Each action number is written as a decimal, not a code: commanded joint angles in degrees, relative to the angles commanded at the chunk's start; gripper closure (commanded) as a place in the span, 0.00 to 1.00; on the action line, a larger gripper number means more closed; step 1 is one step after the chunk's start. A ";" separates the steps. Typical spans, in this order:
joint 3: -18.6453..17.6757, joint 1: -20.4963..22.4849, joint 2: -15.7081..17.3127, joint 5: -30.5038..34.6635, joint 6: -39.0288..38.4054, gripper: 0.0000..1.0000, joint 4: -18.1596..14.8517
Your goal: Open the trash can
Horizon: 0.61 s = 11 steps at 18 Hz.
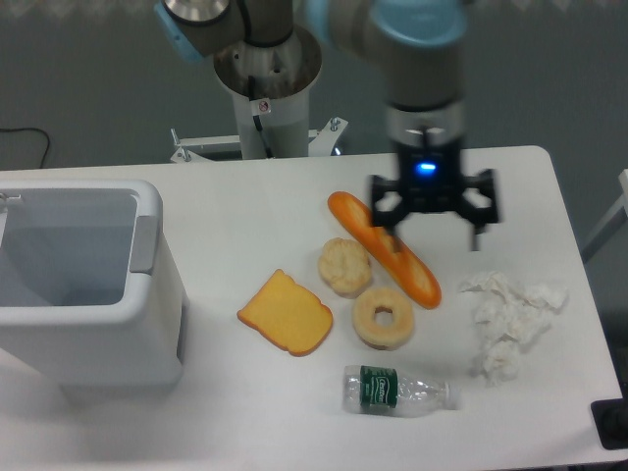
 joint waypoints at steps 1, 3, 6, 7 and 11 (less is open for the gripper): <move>-0.09 0.97 -0.53 0.17 3.44 0.00 -0.09; -0.35 2.82 -1.76 0.26 8.20 0.00 -0.44; -0.35 2.83 -3.96 3.85 14.53 0.00 -0.70; -0.44 2.48 -5.01 5.17 14.98 0.00 -0.62; -0.27 1.59 -6.52 6.07 15.08 0.00 -0.70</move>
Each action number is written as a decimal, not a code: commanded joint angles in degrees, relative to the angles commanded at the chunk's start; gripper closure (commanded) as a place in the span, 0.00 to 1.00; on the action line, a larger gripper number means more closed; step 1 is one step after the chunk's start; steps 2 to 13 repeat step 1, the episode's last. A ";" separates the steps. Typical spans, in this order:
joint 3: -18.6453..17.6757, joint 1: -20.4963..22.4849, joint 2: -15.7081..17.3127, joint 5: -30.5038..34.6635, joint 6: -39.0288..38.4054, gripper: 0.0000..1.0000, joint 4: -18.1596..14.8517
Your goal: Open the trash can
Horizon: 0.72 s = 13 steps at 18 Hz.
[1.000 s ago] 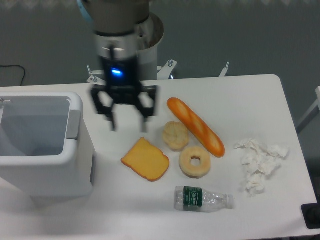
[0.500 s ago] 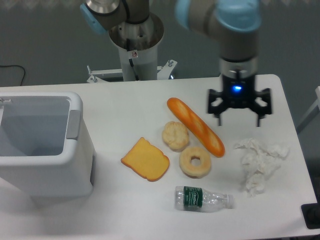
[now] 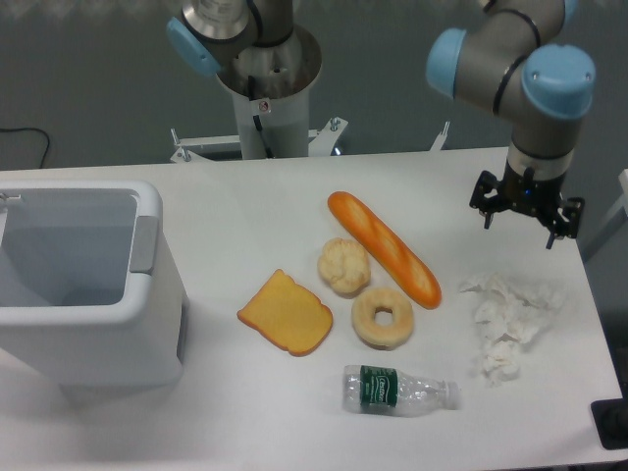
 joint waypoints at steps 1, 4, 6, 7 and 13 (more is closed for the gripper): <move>0.00 0.09 0.00 0.00 0.00 0.00 -0.09; 0.00 0.09 0.00 0.00 0.00 0.00 -0.09; 0.00 0.09 0.00 0.00 0.00 0.00 -0.09; 0.00 0.09 0.00 0.00 0.00 0.00 -0.09; 0.00 0.09 0.00 0.00 0.00 0.00 -0.09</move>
